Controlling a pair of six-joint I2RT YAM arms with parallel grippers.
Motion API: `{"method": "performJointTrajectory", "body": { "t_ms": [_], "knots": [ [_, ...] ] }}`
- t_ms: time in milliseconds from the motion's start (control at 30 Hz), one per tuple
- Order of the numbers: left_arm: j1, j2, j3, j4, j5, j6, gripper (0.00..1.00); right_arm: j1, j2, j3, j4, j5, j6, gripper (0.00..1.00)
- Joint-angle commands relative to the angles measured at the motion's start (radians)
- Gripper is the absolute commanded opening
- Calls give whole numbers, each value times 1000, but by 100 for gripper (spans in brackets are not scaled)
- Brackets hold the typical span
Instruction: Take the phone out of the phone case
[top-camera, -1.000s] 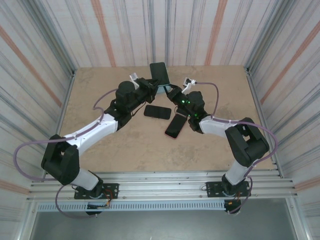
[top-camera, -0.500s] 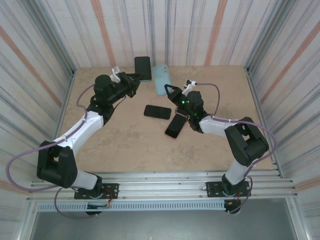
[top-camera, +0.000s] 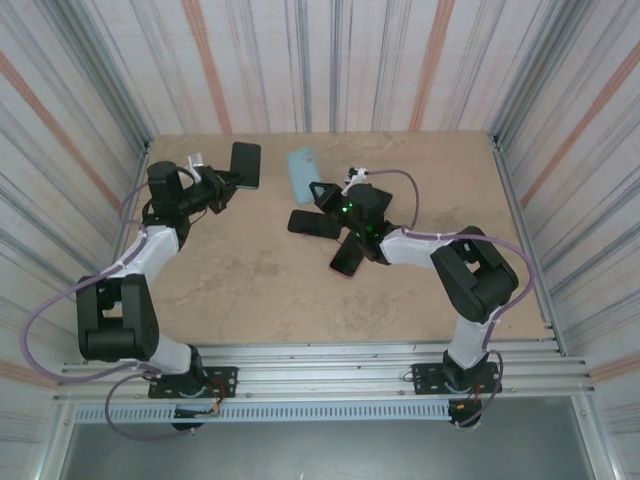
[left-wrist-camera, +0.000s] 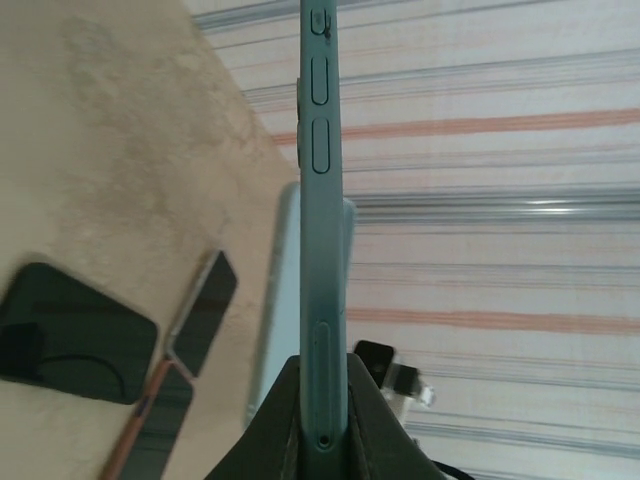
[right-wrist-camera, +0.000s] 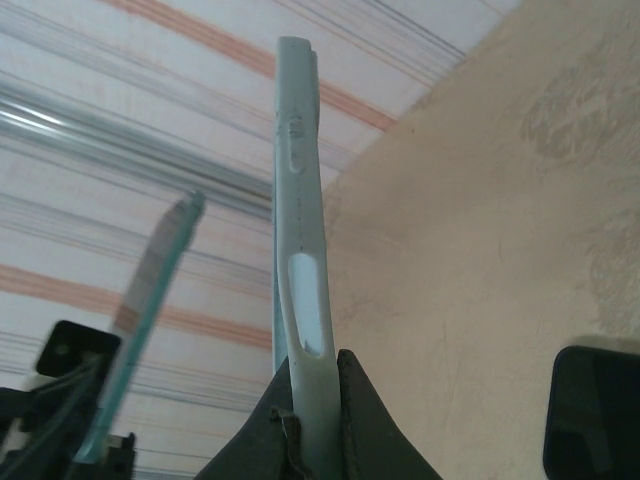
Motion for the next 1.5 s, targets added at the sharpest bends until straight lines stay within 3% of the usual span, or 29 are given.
{"method": "performJointTrajectory", "body": {
  "t_ms": [0,433,567,833,933,1467],
  "knots": [
    [53,51,-33,88,111,80,7,36,26,73,-108,66,34,9],
    [230,254,-20,45,165,266,4,140,126,254,-260,107,88,11],
    [253,304,27,-78,166,383,2,159,160,300,-299,118,115,10],
    [298,380,83,-167,158,473,4,193,214,399,-391,153,142,10],
    [305,405,127,-274,139,552,5,202,240,426,-394,153,145,10],
    [347,518,146,-261,171,555,18,232,345,536,-420,127,145,11]
  ]
}}
